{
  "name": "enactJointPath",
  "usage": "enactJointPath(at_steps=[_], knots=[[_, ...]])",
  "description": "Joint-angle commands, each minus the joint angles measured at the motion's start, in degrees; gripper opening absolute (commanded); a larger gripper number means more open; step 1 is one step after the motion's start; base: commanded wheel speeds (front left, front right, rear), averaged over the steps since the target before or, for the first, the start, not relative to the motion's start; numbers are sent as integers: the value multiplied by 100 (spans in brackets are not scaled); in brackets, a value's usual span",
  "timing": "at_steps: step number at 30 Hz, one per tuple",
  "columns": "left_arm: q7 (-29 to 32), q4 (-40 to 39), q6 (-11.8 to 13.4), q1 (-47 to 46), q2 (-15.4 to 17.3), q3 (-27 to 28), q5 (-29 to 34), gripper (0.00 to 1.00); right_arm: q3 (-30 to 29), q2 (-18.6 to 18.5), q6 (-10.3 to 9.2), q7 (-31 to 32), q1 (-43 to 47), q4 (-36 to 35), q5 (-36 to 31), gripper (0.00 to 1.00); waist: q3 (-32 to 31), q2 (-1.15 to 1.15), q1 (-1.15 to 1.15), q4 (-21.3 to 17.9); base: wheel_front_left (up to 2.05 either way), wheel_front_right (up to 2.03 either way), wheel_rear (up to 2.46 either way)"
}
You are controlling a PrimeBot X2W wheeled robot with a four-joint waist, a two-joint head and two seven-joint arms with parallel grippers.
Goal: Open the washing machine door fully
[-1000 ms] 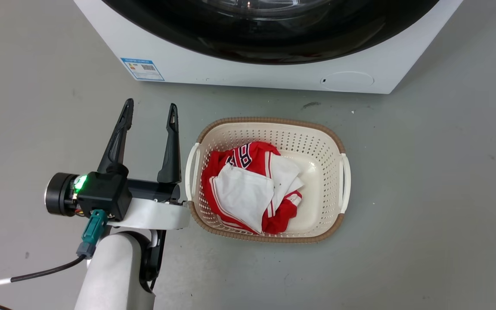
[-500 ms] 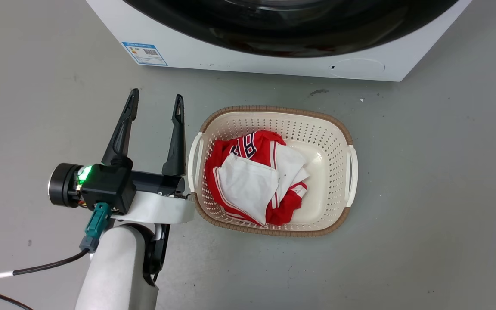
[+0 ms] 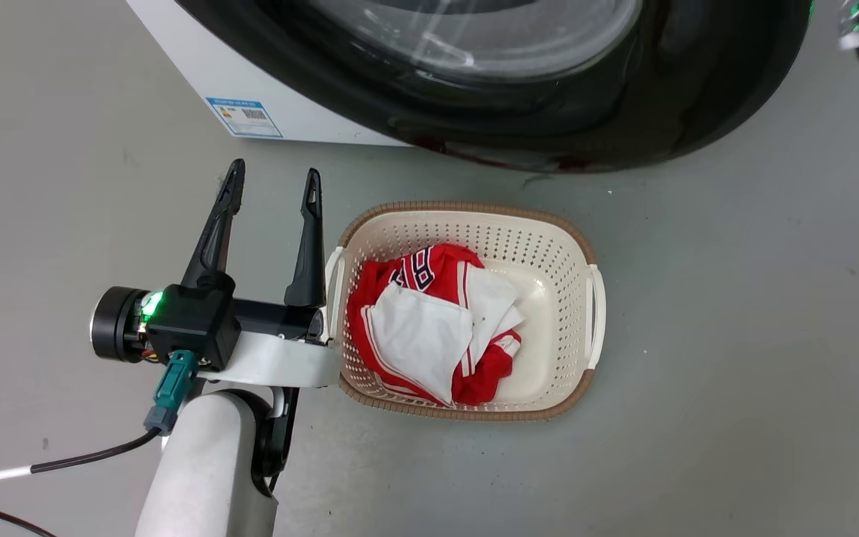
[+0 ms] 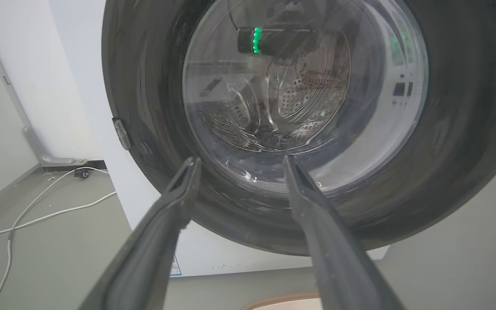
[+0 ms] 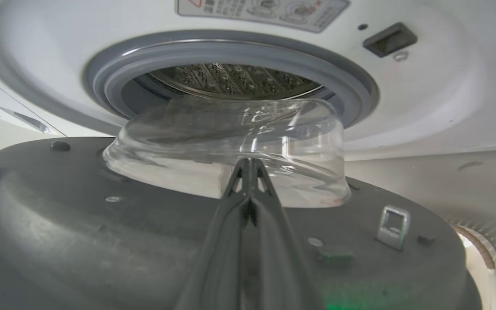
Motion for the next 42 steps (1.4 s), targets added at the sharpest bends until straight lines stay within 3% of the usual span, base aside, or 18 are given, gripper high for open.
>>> enactJointPath(at_steps=[1, 19, 33, 42], knots=[[-14, 21, 2, 21, -6, 2, -15, 100, -3, 55, 0, 105, 209, -103, 73, 0, -97, 0, 0, -20, 0, 0, 0], [-14, 225, -51, 751, -6, 159, 78, 100, 160, 540, 0, 852, 2355, -1452, 496, 0, -1290, 0, 0, -155, 0, 0, 0], [-14, 328, -149, 1084, -5, 184, 131, 100, 543, 1194, 0, 1112, 3524, -2392, 658, 0, -1744, 0, 0, -205, 0, 0, 0], [-14, 342, -145, 1154, -5, 134, 66, 100, 851, 1380, 0, 1103, 3939, -2892, 761, 0, -1781, 0, 0, -169, 0, 0, 0]])
